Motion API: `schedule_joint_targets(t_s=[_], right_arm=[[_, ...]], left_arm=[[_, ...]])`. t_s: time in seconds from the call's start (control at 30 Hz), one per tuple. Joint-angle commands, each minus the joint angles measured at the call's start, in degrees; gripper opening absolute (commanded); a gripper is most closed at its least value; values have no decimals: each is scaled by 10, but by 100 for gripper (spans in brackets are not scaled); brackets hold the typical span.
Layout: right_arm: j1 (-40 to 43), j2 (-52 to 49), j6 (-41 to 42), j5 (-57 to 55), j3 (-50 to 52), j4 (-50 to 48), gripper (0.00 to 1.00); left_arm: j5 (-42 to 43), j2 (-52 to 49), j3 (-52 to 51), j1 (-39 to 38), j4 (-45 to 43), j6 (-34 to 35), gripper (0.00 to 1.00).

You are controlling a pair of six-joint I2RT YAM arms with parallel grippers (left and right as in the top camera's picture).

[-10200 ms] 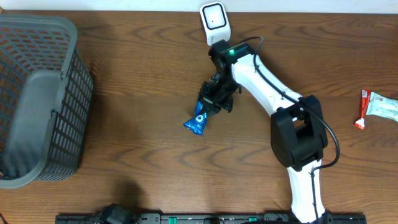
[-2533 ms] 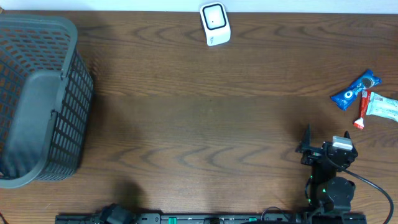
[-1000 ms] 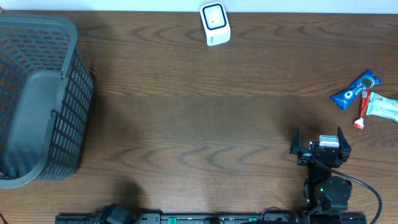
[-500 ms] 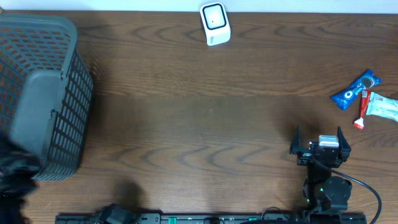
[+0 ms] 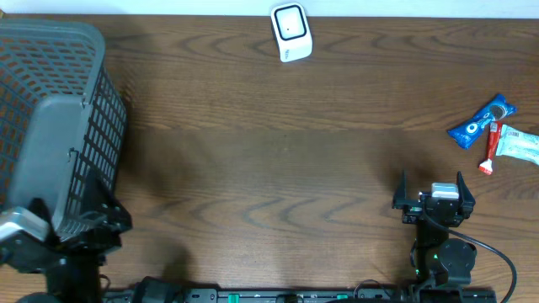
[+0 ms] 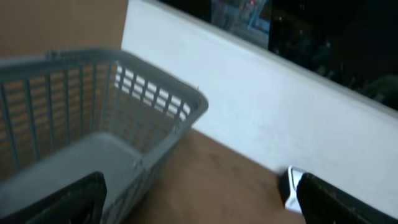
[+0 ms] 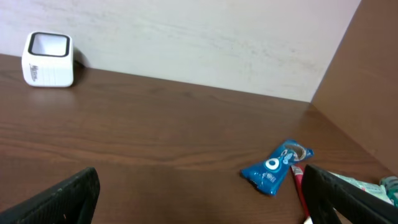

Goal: Scan the item barcode

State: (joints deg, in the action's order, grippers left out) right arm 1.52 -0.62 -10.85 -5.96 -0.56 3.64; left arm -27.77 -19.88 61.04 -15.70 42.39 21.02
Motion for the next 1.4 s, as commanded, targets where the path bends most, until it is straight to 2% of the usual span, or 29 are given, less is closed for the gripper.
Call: schedule_joint_targets(t_s=[0.0,0.17,0.27,0.33,0.43,1.07,1.37], right_arm=[[-4,3,-4,3,2,0,99],[-4,3,-4,3,2,0,99],[-4,3,-4,3,2,0,99],[-4,3,-4,3,2,0,99],[-4,3,-4,3,2,0,99],[-4,3,-4,3,2,0,99],[-4,3,-4,3,2,0,99]], left_arm=[[38,63,-118,21,-106,6,98],[120,115,-267,52,-248,-54,98],[186,135,-343,65,-334,-131,98],[228,146,-390,74,-382,-177,98],[264,155,-447,89,-427,-211,98],[267,172,-605,109,-454,-259,98],[256,198,-608,122,-422,-249,98]])
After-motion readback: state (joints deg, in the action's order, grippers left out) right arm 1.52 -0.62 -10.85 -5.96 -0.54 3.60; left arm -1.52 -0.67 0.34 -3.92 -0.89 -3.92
